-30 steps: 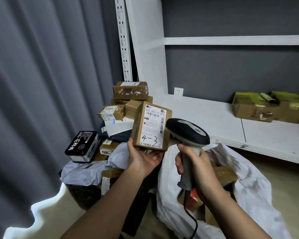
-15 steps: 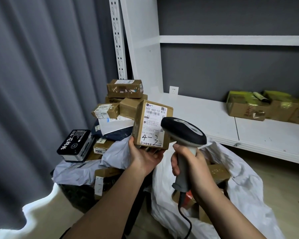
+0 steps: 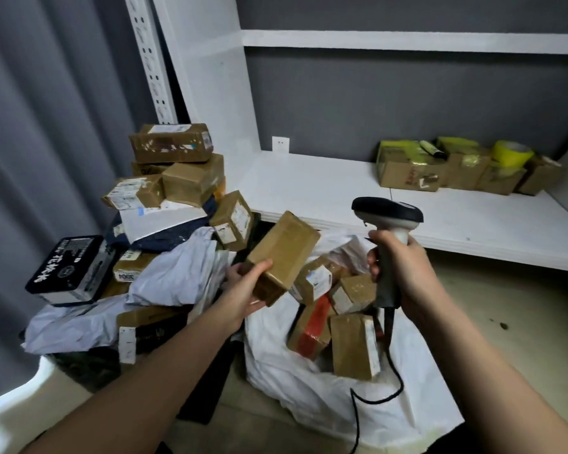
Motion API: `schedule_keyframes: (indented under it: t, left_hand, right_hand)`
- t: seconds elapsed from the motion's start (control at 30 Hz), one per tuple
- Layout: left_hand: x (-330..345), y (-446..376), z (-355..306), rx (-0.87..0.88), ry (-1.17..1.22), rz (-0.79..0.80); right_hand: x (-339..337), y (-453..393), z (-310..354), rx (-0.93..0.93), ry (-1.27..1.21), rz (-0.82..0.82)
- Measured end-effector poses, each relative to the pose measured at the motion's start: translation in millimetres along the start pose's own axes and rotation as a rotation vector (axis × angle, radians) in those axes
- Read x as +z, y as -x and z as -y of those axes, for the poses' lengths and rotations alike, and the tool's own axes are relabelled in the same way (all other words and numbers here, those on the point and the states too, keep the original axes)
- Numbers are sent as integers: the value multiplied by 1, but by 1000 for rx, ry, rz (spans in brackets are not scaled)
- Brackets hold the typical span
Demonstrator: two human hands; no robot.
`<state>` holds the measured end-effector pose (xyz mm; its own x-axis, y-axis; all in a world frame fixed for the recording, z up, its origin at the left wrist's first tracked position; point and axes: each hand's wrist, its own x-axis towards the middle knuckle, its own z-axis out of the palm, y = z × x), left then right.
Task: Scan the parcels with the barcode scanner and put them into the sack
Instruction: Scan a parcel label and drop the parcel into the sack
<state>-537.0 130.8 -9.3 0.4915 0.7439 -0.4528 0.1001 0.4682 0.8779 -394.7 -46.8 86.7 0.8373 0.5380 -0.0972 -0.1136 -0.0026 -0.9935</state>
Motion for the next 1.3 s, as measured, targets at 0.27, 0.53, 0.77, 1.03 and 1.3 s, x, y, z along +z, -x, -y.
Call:
schedule_keyframes:
  t: [0.27,0.53,0.77,1.03,1.3]
  left_hand:
    - [71,-38,93,52,-677,-66]
    - [121,-94,152,226,-961,-152]
    - [112,-120,139,271,-1299,-5]
    - [54,-72,87,200,-1276,272]
    - [-83,26,-44,662,-1287,-96]
  right_hand:
    - [-74,-25,-26,103,164,-91]
    - [-85,-46,-39,143,146,-84]
    - [-66,-45,-37,115,156,-29]
    - [-14,-24,-34,113,130,101]
    - [82,4,-32,85,90,274]
